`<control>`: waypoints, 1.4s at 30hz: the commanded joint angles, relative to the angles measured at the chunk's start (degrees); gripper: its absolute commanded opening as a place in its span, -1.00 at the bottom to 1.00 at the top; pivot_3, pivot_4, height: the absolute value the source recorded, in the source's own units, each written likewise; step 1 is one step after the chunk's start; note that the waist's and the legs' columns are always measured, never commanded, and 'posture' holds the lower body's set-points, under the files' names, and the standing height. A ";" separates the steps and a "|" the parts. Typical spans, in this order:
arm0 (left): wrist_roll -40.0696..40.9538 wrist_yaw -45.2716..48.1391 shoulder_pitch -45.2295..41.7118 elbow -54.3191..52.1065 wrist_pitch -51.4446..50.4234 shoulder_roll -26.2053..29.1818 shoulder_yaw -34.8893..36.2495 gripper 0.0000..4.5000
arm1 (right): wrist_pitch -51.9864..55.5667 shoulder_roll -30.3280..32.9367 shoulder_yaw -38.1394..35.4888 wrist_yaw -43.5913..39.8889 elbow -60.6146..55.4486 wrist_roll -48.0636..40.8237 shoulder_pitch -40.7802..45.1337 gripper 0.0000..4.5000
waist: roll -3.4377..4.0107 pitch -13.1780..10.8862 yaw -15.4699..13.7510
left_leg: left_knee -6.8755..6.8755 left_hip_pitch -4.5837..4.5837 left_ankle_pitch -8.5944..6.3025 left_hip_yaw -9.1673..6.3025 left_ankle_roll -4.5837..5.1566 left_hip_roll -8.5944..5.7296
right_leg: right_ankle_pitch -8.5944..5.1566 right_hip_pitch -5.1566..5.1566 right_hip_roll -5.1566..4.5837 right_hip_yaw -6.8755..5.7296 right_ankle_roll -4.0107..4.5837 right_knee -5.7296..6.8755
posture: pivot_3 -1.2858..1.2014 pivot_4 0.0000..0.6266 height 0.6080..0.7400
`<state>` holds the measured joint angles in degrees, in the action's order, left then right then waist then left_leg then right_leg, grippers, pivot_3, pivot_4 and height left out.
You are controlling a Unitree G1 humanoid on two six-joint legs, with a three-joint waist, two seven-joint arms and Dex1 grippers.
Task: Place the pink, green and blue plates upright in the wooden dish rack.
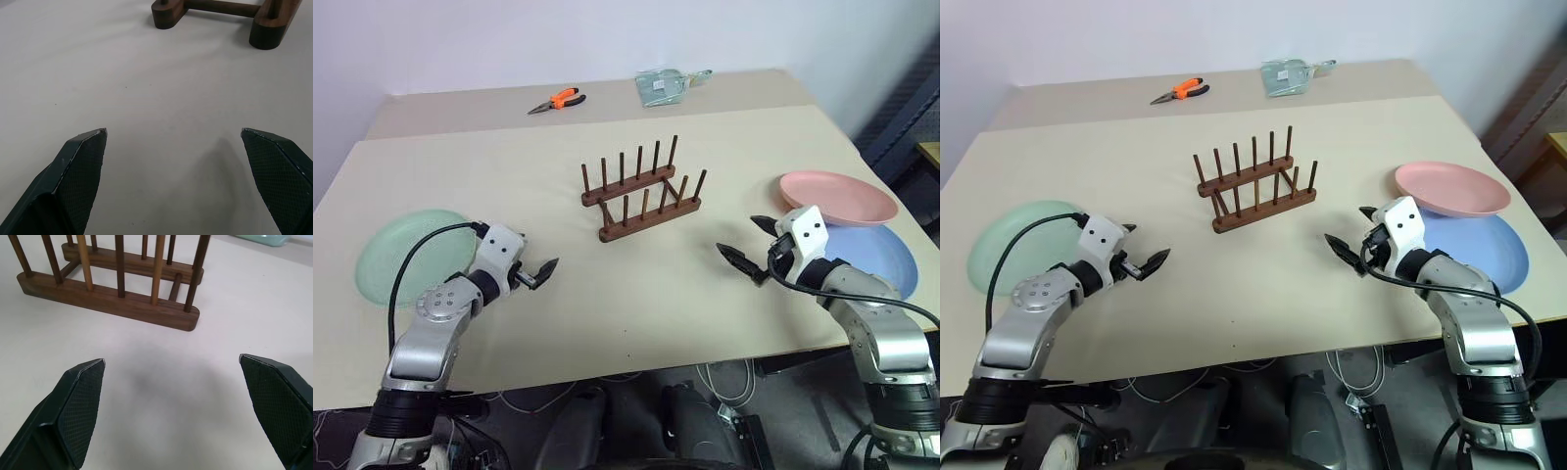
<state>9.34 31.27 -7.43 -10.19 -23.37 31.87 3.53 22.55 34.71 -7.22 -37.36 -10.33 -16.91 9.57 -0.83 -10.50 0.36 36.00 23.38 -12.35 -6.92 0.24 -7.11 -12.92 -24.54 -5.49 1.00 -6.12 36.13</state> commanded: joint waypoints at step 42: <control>-3.15 27.13 -23.47 27.67 17.96 -11.55 -18.18 -0.66 | 1.09 -1.62 0.75 8.22 -10.63 5.66 -6.96 1.00 | 0.00 0.05 -1.03 | 0.07 -0.01 -0.02 0.00 0.06 -0.03 | 0.07 0.05 0.01 -0.03 -0.16 -0.02 | 0.03 -0.52 0.69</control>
<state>4.60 54.34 -31.58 21.20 -5.94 19.34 -13.09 24.67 31.85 -3.51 -28.87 -20.10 -11.31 3.02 -0.83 -10.45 -0.66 36.07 23.38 -12.38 -6.92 0.30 -7.14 -12.86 -24.49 -5.49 0.96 -6.27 36.11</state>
